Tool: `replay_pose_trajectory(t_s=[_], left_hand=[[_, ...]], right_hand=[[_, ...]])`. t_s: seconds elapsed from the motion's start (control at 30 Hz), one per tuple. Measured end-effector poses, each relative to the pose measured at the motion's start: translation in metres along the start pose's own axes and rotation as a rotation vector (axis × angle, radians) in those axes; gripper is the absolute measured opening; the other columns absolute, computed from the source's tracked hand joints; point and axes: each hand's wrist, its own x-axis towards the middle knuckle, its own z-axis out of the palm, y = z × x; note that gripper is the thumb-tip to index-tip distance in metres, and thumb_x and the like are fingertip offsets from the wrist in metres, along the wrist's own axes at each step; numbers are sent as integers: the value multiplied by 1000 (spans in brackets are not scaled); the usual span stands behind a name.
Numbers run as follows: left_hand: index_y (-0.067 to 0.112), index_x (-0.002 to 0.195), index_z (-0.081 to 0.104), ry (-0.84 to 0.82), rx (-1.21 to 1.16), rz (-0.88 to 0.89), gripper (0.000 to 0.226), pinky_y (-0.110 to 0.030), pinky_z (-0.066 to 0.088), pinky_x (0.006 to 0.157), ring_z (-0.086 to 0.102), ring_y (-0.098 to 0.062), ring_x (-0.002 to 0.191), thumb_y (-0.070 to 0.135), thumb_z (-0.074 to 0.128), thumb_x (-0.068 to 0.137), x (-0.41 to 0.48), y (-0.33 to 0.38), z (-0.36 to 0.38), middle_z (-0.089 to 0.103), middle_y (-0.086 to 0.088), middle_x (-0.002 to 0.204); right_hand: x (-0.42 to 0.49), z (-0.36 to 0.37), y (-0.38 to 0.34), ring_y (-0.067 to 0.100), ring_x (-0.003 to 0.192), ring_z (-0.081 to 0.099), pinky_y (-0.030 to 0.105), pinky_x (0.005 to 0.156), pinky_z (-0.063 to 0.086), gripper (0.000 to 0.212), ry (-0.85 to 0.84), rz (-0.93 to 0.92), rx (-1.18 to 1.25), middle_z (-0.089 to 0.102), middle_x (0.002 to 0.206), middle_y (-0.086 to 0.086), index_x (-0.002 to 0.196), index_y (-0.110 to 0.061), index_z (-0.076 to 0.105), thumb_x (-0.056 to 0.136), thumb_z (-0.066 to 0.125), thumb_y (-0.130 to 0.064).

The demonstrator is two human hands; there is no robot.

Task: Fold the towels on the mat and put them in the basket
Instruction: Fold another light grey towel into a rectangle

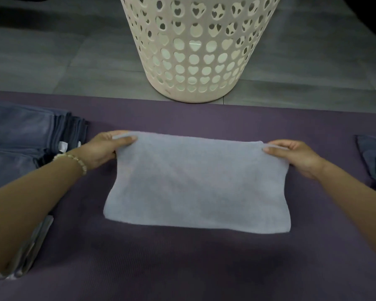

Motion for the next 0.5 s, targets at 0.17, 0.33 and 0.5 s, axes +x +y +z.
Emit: replay_pose_trajectory(t_s=[0.17,0.33,0.5], left_hand=[[2,107,66,363,95,-48,27,-14,52,58,62,-11,71,22,65,89,20,-43,17,66,-8,100],[8,83,65,484,77,49,10,-14,50,55,61,-4,59,17,64,90,30,-47,14,66,10,58],[3,98,67,513,55,5,19,-25,52,74,58,-11,69,19,64,90,39,-48,16,71,3,75]], right_hand=[[20,23,31,22,89,65,30,72,53,39,221,128,95,67,107,7,112,-5,64,77,77,-16],[25,27,35,1,54,62,10,48,50,15,394,29,110,67,94,9,99,-4,67,86,69,-10],[35,31,25,10,63,59,15,55,53,25,455,42,93,68,99,13,106,0,67,85,70,-13]])
